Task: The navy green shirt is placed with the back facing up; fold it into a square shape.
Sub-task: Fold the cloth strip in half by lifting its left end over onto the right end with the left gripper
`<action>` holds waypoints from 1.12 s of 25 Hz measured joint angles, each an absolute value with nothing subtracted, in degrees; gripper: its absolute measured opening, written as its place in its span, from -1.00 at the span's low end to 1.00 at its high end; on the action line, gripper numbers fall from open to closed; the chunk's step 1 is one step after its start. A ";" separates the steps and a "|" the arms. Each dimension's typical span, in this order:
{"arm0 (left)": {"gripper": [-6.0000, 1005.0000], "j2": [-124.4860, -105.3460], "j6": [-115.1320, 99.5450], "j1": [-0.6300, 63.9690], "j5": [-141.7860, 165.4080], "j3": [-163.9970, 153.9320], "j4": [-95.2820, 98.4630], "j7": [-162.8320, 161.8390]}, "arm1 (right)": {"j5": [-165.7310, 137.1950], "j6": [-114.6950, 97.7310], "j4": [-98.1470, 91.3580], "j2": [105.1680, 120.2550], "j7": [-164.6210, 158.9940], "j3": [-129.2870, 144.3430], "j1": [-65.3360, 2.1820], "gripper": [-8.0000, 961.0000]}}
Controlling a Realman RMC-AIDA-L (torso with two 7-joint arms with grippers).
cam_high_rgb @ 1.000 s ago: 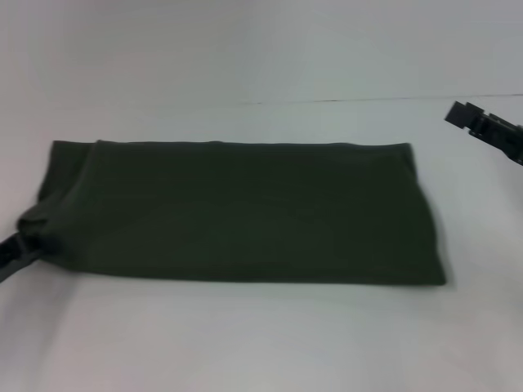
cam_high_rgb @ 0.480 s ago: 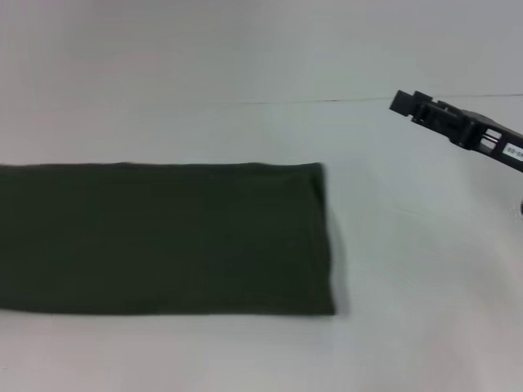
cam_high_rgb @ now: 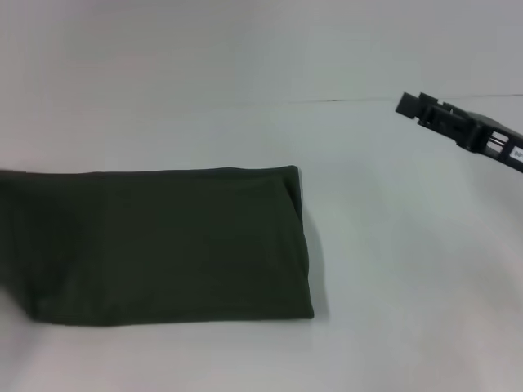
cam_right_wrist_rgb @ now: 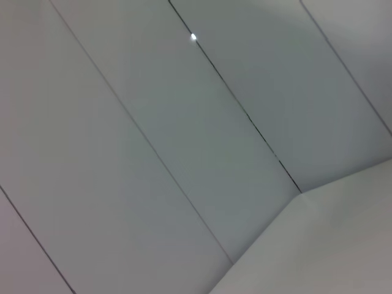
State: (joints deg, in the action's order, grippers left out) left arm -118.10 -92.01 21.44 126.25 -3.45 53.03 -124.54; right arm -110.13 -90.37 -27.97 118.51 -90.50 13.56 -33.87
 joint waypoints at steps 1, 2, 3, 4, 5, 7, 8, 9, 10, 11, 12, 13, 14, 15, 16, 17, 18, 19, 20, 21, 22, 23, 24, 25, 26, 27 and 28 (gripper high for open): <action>-0.86 -118.72 -93.96 23.03 124.22 -4.95 52.82 -124.50 | -109.92 -90.91 -27.96 118.41 -90.21 13.56 -33.27 0.87; -0.86 -119.57 -95.25 24.42 122.45 -6.83 52.82 -124.49 | -109.68 -91.34 -27.97 118.32 -89.96 13.54 -32.78 0.87; -0.85 -120.70 -96.64 26.38 120.52 -9.46 52.84 -124.50 | -108.83 -92.75 -27.97 118.14 -89.50 13.59 -31.45 0.87; -0.85 -121.79 -96.83 27.90 119.53 -12.13 52.87 -124.57 | -108.83 -92.75 -27.97 118.14 -89.50 13.59 -31.45 0.87; -0.85 -122.88 -96.72 29.87 118.73 -15.05 52.62 -124.61 | -108.50 -93.33 -27.98 118.10 -89.39 13.61 -30.83 0.87; -0.84 -124.12 -95.34 32.73 117.99 -19.86 50.20 -124.11 | -107.93 -94.70 -28.31 117.87 -89.32 13.64 -29.46 0.87; -0.84 -124.36 -93.66 34.56 117.30 -22.61 46.93 -123.00 | -107.70 -95.24 -28.42 117.67 -89.32 13.63 -28.80 0.87; -0.83 -124.19 -91.24 36.39 116.26 -25.11 42.25 -121.15 | -107.53 -95.56 -28.42 117.42 -89.30 13.64 -28.23 0.87; -0.83 -124.03 -89.90 37.22 115.77 -26.03 39.56 -120.15 | -107.31 -95.93 -28.41 117.14 -89.28 13.68 -27.57 0.87; -0.83 -123.88 -87.07 38.91 115.05 -27.77 33.95 -117.88 | -107.18 -96.08 -28.35 116.85 -89.25 13.69 -26.97 0.87; -0.82 -123.89 -84.70 40.30 114.78 -28.56 29.42 -115.72 | -107.16 -96.13 -28.35 116.73 -89.25 13.70 -26.64 0.87; -0.82 -124.03 -82.66 41.55 114.67 -29.26 25.30 -113.82 | -107.16 -96.19 -28.38 116.60 -89.24 13.72 -26.25 0.87; -0.82 -124.18 -80.72 42.51 114.62 -29.55 22.00 -112.00 | -107.16 -96.23 -28.42 116.47 -89.24 13.78 -25.97 0.87; -0.81 -124.41 -78.54 43.42 114.61 -29.85 17.95 -109.83 | -107.16 -96.29 -28.46 116.32 -89.23 13.86 -25.75 0.87; -0.81 -124.55 -76.43 44.20 114.54 -29.92 13.94 -107.54 | -107.16 -96.36 -28.52 116.13 -89.23 13.93 -25.57 0.87; -0.81 -124.63 -74.98 44.45 114.49 -29.79 11.26 -106.11 | -107.17 -96.41 -28.53 115.95 -89.22 13.93 -25.47 0.87; -0.80 -124.66 -72.93 44.63 114.42 -29.31 7.96 -103.71 | -107.25 -96.41 -28.52 115.70 -89.21 13.97 -25.42 0.87; -0.80 -124.69 -71.44 44.68 114.37 -28.86 5.21 -101.75 | -107.31 -96.36 -28.52 115.64 -89.21 13.98 -25.44 0.87; -0.80 -124.68 -70.77 44.62 114.29 -28.30 3.64 -100.28 | -107.31 -96.36 -28.52 115.64 -89.21 13.98 -25.44 0.87; -0.79 -124.68 -70.51 44.43 114.26 -27.66 1.77 -98.21 | -107.37 -96.24 -28.55 115.61 -89.21 14.00 -25.53 0.87; -0.79 -124.68 -70.79 44.25 114.24 -27.07 0.40 -96.14 | -107.42 -96.09 -28.60 115.58 -89.21 14.05 -25.66 0.87; -0.79 -124.68 -71.69 44.10 114.27 -26.70 -0.54 -94.20 | -107.47 -95.98 -28.65 115.56 -89.20 14.11 -25.83 0.87; -0.78 -124.70 -72.64 43.99 114.38 -26.53 -1.12 -92.93 | -107.50 -95.91 -28.66 115.56 -89.20 14.19 -26.03 0.87; -0.78 -124.70 -73.55 43.99 114.51 -26.56 -1.26 -92.25 | -107.51 -95.59 -28.66 115.56 -89.21 14.26 -26.28 0.87; -0.78 -124.70 -75.20 43.98 114.94 -26.76 -1.26 -91.75 | -107.52 -95.30 -28.65 115.57 -89.26 14.33 -26.43 0.87; -0.77 -124.68 -76.74 43.99 115.43 -26.97 -0.99 -91.57 | -107.52 -94.81 -28.64 115.56 -89.44 14.43 -26.57 0.87; -0.68 -124.68 -77.74 44.00 115.82 -27.14 -0.60 -91.41 | -107.53 -93.97 -28.63 115.56 -89.83 14.76 -26.73 0.87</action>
State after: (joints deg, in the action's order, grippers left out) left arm -124.68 -77.74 44.00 115.82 -27.14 -0.60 -91.41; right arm -107.53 -93.97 -28.63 115.56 -89.83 14.76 -26.73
